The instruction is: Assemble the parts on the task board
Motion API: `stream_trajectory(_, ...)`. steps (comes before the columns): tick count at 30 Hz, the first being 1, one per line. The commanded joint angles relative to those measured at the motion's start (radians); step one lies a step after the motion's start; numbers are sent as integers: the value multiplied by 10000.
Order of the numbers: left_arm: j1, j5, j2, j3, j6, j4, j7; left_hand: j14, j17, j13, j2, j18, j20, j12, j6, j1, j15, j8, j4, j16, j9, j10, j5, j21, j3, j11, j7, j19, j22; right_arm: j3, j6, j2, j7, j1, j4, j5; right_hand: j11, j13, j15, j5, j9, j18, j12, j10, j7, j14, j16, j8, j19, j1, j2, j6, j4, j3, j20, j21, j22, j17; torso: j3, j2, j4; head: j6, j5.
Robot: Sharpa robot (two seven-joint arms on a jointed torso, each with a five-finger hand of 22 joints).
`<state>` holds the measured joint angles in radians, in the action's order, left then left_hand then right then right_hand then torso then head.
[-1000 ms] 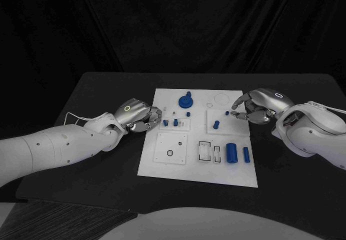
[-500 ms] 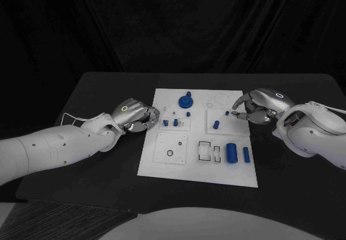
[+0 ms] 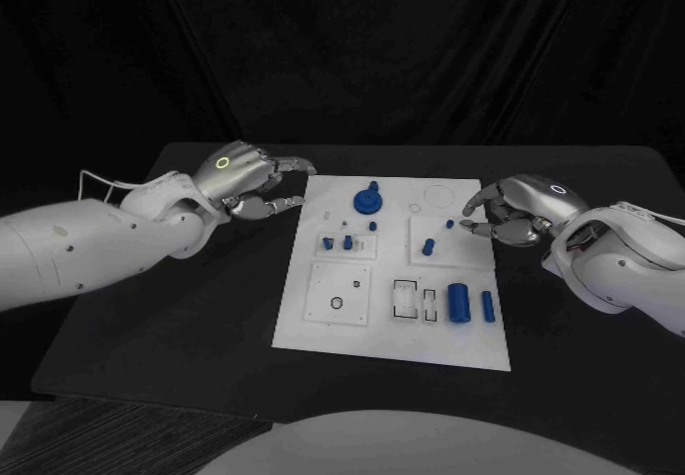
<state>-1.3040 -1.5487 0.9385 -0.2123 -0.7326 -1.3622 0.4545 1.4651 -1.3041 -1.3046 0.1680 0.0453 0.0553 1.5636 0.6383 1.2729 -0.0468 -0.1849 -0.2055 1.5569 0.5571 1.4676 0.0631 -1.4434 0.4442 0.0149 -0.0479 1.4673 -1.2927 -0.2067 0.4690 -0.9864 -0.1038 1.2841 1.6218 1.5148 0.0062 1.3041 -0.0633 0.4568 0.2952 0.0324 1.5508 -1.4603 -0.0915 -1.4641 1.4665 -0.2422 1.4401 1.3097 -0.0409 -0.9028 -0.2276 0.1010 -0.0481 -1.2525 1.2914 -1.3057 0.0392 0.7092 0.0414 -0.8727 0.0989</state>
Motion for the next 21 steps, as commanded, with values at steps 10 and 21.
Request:
stream_trajectory(10, -1457, -5774, -574, 6, 6033, -541, -604, 1057, -2667, -2661, -77, -453, -67, 72, 1065, 378, -370, 67, -626, 139, -414, 1032, -124, -1274, -1120, 331, 371, 1035, -2781, 7, 218, 88, -34, -5, 124, 17, 3, 2667, 27, 109, -105, 384, 200, -1105, -23, -713, -140, -122, 82, 269, -60, -58, -1, 273, -8, 154, 1855, -888, 65, -50, -14, 1, -56)
stream_trajectory(21, -1582, -6406, -963, 4, 6707, -659, -534, 1057, -2667, -2661, 190, -453, -144, 72, 2171, 246, -300, -287, -594, 139, -519, 1032, -135, -1274, -1026, 270, 300, 1035, -2781, 7, 172, 91, -40, -6, 146, -1, 4, 2667, 27, 111, -106, 385, 200, -1105, -24, -715, -135, -121, 80, 260, -55, -58, -7, 273, -7, 161, 1853, -895, 38, -1, -55, 1, -56)
